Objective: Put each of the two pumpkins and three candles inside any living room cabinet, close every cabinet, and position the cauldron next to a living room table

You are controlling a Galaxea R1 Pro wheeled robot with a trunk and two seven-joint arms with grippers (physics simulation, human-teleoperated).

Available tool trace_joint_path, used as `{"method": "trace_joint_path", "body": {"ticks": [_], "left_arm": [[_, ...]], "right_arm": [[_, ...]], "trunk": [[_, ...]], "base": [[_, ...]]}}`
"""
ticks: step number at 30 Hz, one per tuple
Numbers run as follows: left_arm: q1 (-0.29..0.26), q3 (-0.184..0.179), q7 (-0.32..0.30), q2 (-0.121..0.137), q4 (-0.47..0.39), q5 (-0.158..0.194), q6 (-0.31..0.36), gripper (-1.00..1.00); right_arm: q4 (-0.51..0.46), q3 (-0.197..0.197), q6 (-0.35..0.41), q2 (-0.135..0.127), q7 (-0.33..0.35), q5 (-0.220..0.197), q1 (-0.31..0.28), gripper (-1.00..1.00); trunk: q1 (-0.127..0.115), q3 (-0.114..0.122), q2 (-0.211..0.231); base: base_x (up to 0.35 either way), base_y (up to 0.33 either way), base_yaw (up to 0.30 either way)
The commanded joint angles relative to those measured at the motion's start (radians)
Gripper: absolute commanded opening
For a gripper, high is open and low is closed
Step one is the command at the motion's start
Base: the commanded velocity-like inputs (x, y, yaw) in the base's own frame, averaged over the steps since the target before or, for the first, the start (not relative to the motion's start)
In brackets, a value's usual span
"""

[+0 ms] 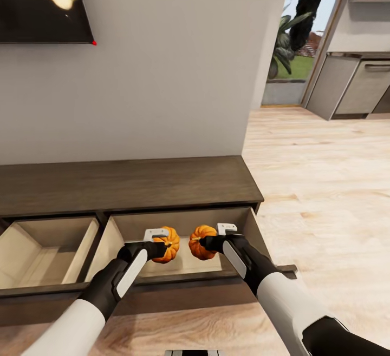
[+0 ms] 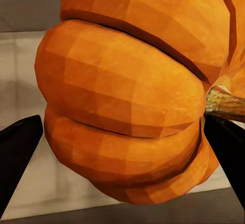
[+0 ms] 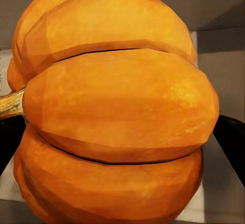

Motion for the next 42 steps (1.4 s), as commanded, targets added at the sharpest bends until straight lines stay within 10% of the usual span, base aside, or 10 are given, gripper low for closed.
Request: {"method": "trace_joint_path", "body": {"ticks": [1, 37, 38, 42], "left_arm": [[-0.001, -0.003, 0.009, 0.001, -0.002, 0.01, 0.002, -1.0], [-0.001, -0.006, 0.015, -0.037, 0.04, 0.009, 0.014, -1.0], [-0.001, -0.006, 0.015, -0.037, 0.04, 0.009, 0.014, -1.0], [-0.001, -0.006, 0.015, -0.036, 0.04, 0.009, 0.014, -1.0]], "right_arm": [[-0.002, 0.005, 0.003, -0.001, -0.01, -0.01, -0.001, -1.0], [-0.001, 0.005, 0.004, -0.001, -0.015, -0.011, -0.001, -1.0], [-0.001, 0.005, 0.004, -0.001, -0.02, -0.011, -0.001, 1.0], [-0.002, 0.005, 0.004, -0.001, -0.034, -0.011, -0.001, 1.0]], "trunk": [[0.0, -0.001, 0.0], [0.0, -0.001, 0.0], [0.0, -0.001, 0.0], [0.0, -0.001, 0.0]], "base": [[0.124, 0.053, 0.0], [0.004, 0.002, 0.0], [0.0, 0.0, 0.0], [0.0, 0.0, 0.0]]}}
